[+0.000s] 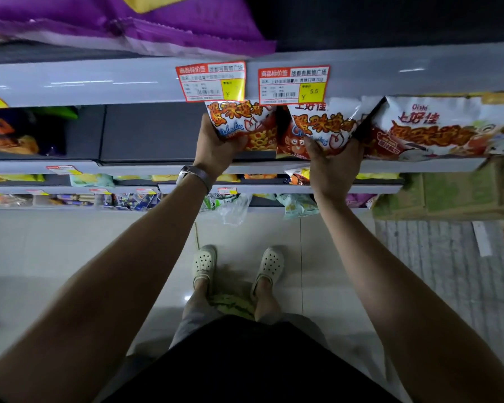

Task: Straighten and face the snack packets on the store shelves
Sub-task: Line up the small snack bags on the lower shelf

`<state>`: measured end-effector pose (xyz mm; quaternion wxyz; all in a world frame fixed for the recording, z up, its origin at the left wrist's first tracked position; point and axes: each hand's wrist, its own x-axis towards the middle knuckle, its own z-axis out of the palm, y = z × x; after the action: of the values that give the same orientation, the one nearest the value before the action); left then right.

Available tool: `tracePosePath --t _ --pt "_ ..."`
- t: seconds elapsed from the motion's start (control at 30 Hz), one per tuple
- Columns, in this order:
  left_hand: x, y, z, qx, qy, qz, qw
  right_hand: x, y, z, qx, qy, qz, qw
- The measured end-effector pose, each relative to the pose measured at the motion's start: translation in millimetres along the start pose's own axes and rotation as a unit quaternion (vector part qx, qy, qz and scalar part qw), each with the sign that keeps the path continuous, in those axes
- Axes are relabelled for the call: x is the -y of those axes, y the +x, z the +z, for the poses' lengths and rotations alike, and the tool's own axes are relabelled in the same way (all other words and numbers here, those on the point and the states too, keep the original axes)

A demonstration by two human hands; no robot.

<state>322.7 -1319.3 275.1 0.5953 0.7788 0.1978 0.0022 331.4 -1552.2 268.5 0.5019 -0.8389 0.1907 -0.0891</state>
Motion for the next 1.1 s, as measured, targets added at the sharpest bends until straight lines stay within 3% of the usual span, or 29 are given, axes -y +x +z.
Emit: tracePosePath --t 0.3,0.47,0.67,0.77,0.93,1.1 --pt "-4.0 10.2 4.5 0.029 0.001 -0.059 0.998 2.3 3.0 -9.2 0.049 -0.032 0.006 0.998" --pt "65.6 52.8 -8.6 0.040 0.037 -0.070 0.996 5.5 3.4 -13.5 0.061 -0.023 0.015 0.998" --pt "-38.2 -27.5 -7.2 0.013 0.182 -0.095 0.979 2.9 -1.3 -20.3 0.053 -0.016 -0.001 0.998" --pt "-45.6 -49.4 -10.1 0.024 0.239 -0.119 0.963 2.9 -9.4 -23.3 0.037 -0.030 0.016 0.999" --pt "-40.6 -79.7 -31.4 0.095 0.280 -0.060 0.953 17.1 -53.7 -21.0 0.009 -0.062 0.034 0.997" --pt "-38.5 -111.6 -82.6 0.127 0.304 -0.056 0.942 54.3 -130.2 1.9 0.057 -0.082 0.016 0.995"
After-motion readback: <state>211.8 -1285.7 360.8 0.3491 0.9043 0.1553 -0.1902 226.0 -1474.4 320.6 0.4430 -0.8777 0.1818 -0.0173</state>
